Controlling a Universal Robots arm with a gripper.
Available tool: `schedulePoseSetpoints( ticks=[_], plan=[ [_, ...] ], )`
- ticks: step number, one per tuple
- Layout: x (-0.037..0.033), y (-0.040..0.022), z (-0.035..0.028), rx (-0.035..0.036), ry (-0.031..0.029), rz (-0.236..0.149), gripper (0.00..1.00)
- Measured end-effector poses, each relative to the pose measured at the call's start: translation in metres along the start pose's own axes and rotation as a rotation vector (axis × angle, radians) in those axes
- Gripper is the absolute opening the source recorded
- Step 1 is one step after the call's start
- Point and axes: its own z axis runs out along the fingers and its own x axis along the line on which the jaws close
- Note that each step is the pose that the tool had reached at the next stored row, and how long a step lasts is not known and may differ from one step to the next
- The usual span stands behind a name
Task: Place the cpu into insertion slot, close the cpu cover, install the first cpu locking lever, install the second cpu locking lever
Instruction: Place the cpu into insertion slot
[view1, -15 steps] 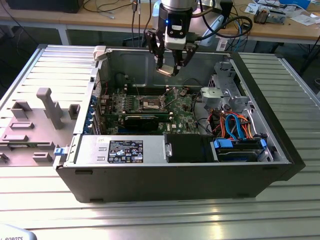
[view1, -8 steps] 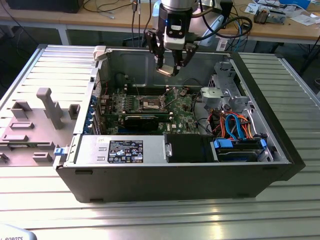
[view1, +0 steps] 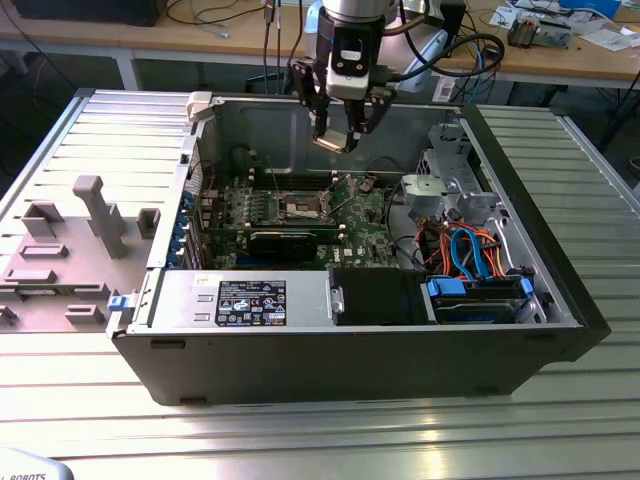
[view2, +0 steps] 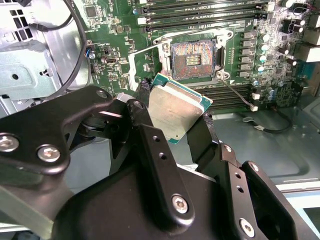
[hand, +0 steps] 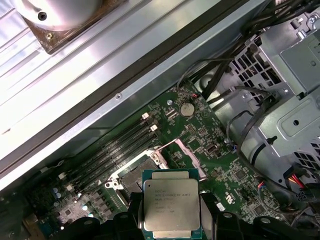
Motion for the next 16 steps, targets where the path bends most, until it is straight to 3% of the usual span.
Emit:
schedulePoseSetpoints(
  ticks=[16],
  plan=[
    [0.0000,0.0000,0.0003,-0.0004,-0.0002,0.018,0.54]
  ],
)
